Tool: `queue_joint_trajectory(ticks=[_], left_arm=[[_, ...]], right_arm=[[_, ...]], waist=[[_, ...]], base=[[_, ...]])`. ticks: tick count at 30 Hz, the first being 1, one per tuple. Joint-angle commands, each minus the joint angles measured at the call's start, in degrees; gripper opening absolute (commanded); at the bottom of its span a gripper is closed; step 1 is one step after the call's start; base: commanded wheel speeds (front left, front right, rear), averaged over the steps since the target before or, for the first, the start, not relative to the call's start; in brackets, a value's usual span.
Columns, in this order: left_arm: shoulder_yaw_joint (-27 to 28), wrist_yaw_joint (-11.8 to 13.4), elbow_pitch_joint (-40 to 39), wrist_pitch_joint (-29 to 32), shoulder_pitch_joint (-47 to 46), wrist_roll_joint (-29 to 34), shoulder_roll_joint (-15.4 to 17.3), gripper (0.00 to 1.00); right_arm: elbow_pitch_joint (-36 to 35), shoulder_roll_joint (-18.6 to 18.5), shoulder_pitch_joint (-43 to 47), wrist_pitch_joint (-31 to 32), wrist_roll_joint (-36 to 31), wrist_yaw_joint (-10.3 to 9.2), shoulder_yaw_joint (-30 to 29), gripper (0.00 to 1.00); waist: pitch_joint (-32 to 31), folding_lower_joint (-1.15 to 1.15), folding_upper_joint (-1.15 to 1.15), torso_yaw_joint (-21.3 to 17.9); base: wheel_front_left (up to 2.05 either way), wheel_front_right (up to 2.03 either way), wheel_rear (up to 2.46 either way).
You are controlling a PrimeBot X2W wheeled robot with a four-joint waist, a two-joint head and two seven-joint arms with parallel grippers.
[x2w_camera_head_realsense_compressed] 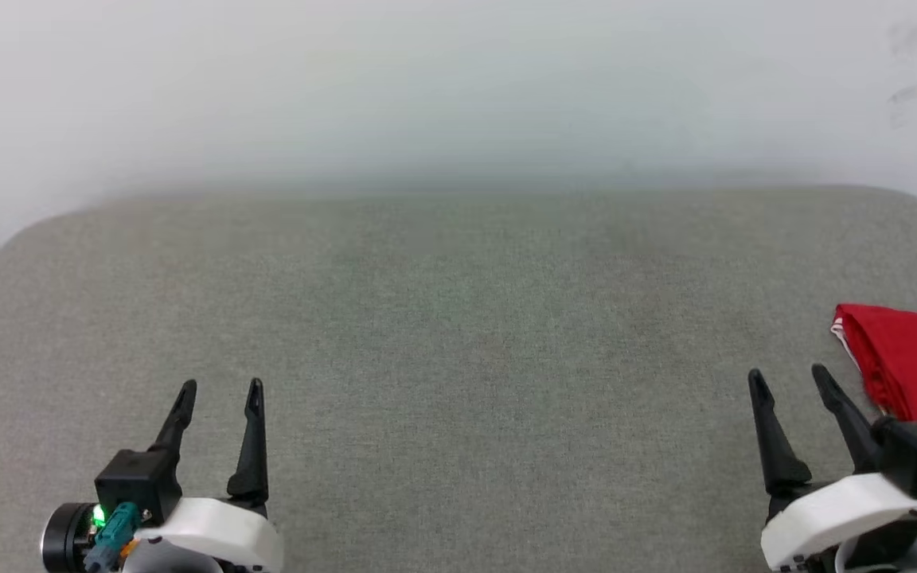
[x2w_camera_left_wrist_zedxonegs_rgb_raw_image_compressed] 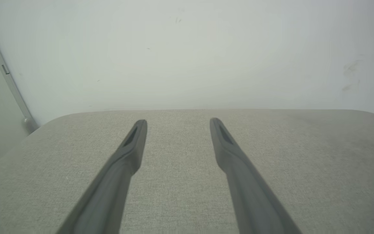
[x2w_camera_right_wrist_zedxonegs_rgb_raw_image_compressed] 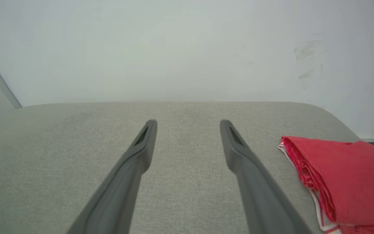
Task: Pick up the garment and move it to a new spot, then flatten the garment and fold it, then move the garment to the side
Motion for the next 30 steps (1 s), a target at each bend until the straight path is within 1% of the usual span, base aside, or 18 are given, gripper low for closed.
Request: queue_joint_trajectory(ticks=[1,8,16,25,26,30], left_arm=[[-0.02,-0.17,0.09,0.13,0.59,-0.33,0.18,1.0],[-0.48,-0.48,0.57,0.34,1.37,-0.69,0.42,1.0],[-0.4,-0.47,1.26,0.14,1.22,-1.24,0.09,1.0],[-0.54,-1.06,1.91,-0.04,0.79,-1.64,0.01,1.0],[-0.5,-1.11,1.83,0.16,1.06,-1.51,0.05,0.0],[-1.12,-1.22,3.34,0.36,1.89,-1.95,-1.39,0.0]], right_arm=[[-0.88,0.24,0.83,0.25,-0.36,-0.04,-0.06,1.0],[-4.47,0.94,3.38,2.09,-0.58,-0.04,-0.26,1.0],[-5.75,1.19,3.79,2.75,-0.52,-0.04,0.01,1.0],[-6.29,1.27,3.64,2.96,-0.43,-0.04,0.1,1.0],[-6.03,0.97,3.25,2.84,-0.4,0.0,0.08,0.0],[-4.06,0.97,3.76,2.77,0.15,0.0,0.19,0.0]], waist=[[-0.45,0.01,0.0,0.09],[-1.13,0.01,0.0,-0.24],[-1.26,0.01,0.0,-0.35],[-1.14,0.01,0.0,-0.4],[-1.14,0.01,0.0,-0.4],[-1.12,0.01,0.0,-0.39]], base=[[0.0,0.0,0.0],[0.0,0.0,0.0],[0.0,0.0,0.0],[0.0,0.0,0.0],[0.0,0.0,0.0],[0.0,0.0,0.0]])
